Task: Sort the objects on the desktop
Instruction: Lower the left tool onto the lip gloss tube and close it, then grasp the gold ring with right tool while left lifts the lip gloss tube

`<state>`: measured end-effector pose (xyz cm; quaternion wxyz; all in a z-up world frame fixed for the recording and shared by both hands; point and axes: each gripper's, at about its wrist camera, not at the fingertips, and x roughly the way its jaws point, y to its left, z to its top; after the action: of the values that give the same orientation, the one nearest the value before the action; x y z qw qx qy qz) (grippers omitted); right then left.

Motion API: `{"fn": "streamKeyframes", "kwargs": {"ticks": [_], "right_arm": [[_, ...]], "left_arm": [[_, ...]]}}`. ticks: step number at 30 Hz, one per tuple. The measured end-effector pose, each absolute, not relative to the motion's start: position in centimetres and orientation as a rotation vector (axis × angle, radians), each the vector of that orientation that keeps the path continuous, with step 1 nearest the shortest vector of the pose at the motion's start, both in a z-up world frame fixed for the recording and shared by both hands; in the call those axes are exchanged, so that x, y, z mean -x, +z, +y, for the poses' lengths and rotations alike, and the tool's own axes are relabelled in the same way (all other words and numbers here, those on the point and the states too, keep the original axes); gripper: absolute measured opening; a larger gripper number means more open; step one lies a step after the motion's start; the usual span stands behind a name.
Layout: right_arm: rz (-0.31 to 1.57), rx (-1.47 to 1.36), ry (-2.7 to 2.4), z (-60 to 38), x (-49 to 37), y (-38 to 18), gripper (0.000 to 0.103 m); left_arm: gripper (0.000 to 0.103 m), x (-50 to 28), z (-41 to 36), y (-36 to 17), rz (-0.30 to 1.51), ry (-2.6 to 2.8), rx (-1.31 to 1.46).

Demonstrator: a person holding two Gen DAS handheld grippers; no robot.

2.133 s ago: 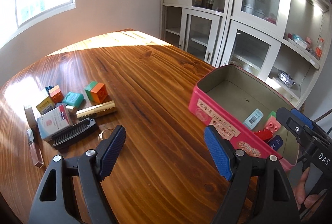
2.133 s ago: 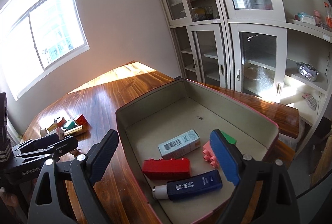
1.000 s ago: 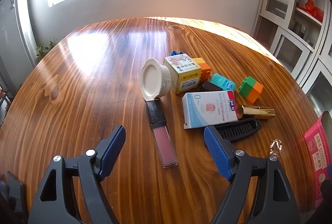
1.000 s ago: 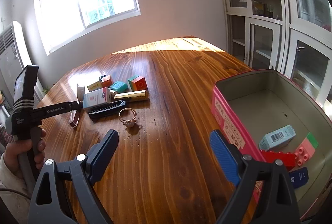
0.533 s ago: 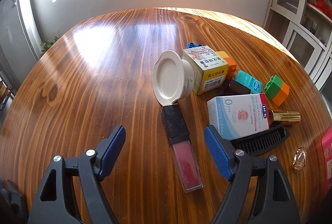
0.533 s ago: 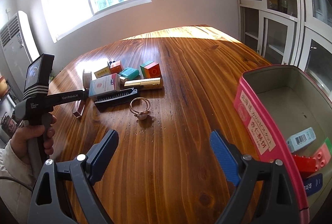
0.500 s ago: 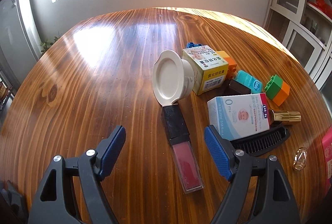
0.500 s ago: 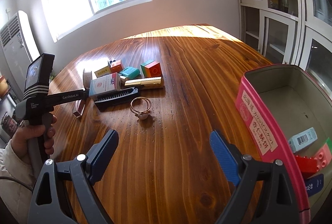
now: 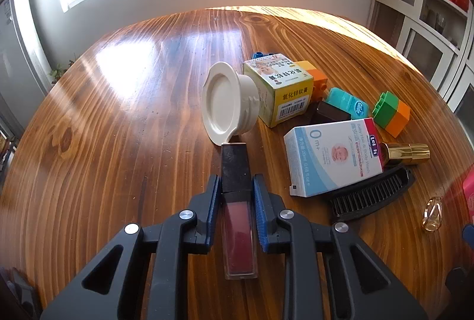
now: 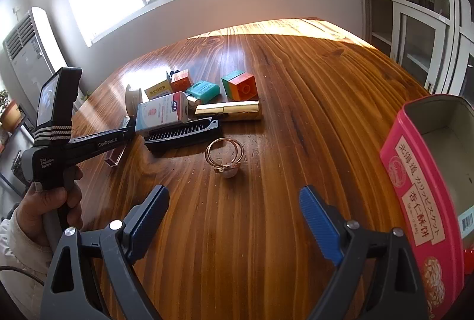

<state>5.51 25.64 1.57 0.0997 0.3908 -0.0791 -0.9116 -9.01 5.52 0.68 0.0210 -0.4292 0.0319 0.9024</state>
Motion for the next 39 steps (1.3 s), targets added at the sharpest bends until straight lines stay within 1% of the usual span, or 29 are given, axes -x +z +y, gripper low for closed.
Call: {"fn": "streamKeyframes", "kwargs": {"ticks": [4,9,11,13,15,18,22,24,26,28,39], "right_arm": [[-0.231,-1.179,-2.676,25.3,-4.6,1.4,0.092],[-0.182,-1.192,-2.678,24.5,-3.2,1.3,0.091],[-0.169,-1.212,-2.67,24.3,-2.6,1.0,0.087],[-0.15,-1.237,-2.658,24.0,-1.9,0.7,0.075],[-0.148,-1.252,-2.643,23.8,-1.3,0.5,0.07],[-0.133,-1.263,-2.641,23.5,-0.5,0.2,0.067],[-0.116,-1.276,-2.634,23.2,0.2,-0.1,0.057],[-0.096,-1.272,-2.644,23.1,0.3,-0.1,0.055],[-0.076,-1.267,-2.658,23.0,0.2,-0.1,0.049],[-0.045,-1.262,-2.674,23.0,0.1,-0.2,0.04],[-0.111,-1.239,-2.686,23.8,-0.6,0.1,0.04]], "left_arm": [[0.024,8.9,5.6,0.7,0.106,2.79,1.33],[0.024,8.4,5.4,1.3,0.086,2.792,1.302],[0.024,7.6,5.0,1.9,0.067,2.794,1.283],[0.024,7.2,4.8,2.4,0.051,2.797,1.268],[0.024,6.8,4.7,2.8,0.041,2.8,1.254],[0.024,6.5,4.7,3.1,0.041,2.799,1.242],[0.024,6.4,5.0,3.1,0.046,2.788,1.242],[0.024,6.1,5.2,3.1,0.051,2.785,1.241],[0.024,6.0,5.3,3.1,0.054,2.785,1.241],[0.024,6.1,5.4,3.1,0.054,2.785,1.242],[0.024,5.2,6.3,3.6,0.069,2.761,1.204]]}}
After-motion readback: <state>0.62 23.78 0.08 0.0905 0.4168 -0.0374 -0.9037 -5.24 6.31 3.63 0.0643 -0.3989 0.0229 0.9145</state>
